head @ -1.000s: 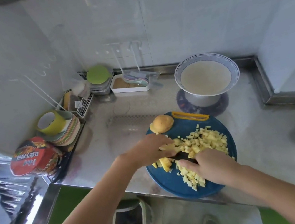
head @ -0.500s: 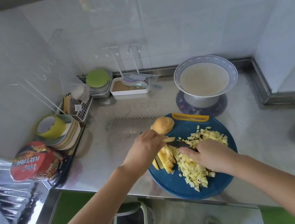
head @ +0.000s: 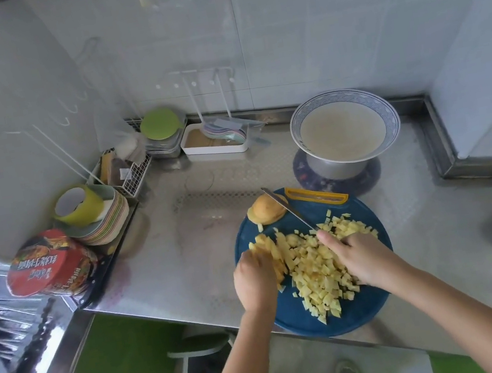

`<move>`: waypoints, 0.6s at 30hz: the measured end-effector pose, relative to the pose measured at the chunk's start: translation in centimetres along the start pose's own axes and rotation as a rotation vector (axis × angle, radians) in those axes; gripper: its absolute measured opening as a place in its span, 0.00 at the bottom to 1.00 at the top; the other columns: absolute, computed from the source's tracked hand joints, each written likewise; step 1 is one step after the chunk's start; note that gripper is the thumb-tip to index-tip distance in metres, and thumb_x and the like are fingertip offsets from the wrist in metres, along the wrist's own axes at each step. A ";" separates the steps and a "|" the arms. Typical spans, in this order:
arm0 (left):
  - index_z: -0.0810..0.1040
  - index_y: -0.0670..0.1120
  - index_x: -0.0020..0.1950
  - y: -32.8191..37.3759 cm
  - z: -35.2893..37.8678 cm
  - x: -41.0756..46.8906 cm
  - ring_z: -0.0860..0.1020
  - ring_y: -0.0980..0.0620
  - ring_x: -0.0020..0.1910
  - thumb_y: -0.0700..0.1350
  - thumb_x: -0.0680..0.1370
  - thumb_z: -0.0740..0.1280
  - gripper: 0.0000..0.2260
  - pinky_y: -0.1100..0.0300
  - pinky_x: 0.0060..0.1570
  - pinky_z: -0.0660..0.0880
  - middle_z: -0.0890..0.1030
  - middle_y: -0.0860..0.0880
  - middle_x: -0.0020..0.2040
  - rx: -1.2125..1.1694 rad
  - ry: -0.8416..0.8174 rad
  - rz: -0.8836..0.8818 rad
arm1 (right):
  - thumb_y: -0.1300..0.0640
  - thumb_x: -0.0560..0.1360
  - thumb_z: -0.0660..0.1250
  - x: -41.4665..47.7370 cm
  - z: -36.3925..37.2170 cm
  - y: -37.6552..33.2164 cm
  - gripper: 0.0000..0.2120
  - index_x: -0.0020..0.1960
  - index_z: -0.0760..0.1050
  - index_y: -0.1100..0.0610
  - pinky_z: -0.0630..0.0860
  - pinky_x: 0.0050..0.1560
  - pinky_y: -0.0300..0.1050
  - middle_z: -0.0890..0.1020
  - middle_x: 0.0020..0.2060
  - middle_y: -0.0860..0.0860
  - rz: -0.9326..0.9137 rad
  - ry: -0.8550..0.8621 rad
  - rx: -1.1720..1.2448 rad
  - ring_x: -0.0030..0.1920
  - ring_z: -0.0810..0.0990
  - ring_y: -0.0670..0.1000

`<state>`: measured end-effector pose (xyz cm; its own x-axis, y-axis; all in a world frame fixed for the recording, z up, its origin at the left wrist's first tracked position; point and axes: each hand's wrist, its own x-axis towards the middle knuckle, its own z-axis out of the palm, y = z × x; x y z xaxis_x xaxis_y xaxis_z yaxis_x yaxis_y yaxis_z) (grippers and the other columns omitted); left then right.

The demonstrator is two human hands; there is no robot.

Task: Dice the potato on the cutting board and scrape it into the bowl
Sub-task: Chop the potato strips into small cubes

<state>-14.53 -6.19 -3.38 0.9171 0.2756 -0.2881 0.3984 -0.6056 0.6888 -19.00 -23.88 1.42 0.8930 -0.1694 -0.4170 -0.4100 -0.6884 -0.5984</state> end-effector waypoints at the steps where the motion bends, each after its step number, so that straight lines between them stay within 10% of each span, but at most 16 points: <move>1: 0.72 0.42 0.40 0.5 0.4 -0.3 0.73 0.48 0.38 0.45 0.79 0.59 0.11 0.56 0.40 0.71 0.74 0.47 0.37 -0.032 -0.012 -0.012 | 0.30 0.76 0.49 0.1 0.0 0.2 0.33 0.28 0.61 0.57 0.71 0.34 0.47 0.67 0.22 0.49 0.000 0.000 0.009 0.25 0.70 0.49; 6: 0.53 0.45 0.77 2.2 1.7 -0.3 0.60 0.41 0.71 0.62 0.74 0.66 0.40 0.46 0.68 0.60 0.63 0.42 0.72 0.195 -0.102 -0.109 | 0.28 0.73 0.47 0.3 -0.5 0.7 0.34 0.28 0.62 0.57 0.72 0.37 0.48 0.69 0.24 0.50 -0.033 -0.009 0.011 0.27 0.71 0.49; 18: 0.50 0.48 0.78 2.1 2.4 -0.1 0.57 0.41 0.71 0.55 0.75 0.68 0.38 0.47 0.70 0.57 0.59 0.44 0.74 0.232 -0.108 -0.119 | 0.29 0.74 0.47 1.4 -1.4 1.3 0.33 0.27 0.63 0.56 0.76 0.43 0.52 0.69 0.22 0.50 -0.083 -0.078 0.020 0.27 0.72 0.49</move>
<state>-13.74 -9.28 -3.55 0.8550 0.2818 -0.4355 0.4851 -0.7317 0.4788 -18.00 -26.02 1.05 0.9073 -0.0565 -0.4166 -0.3393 -0.6835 -0.6463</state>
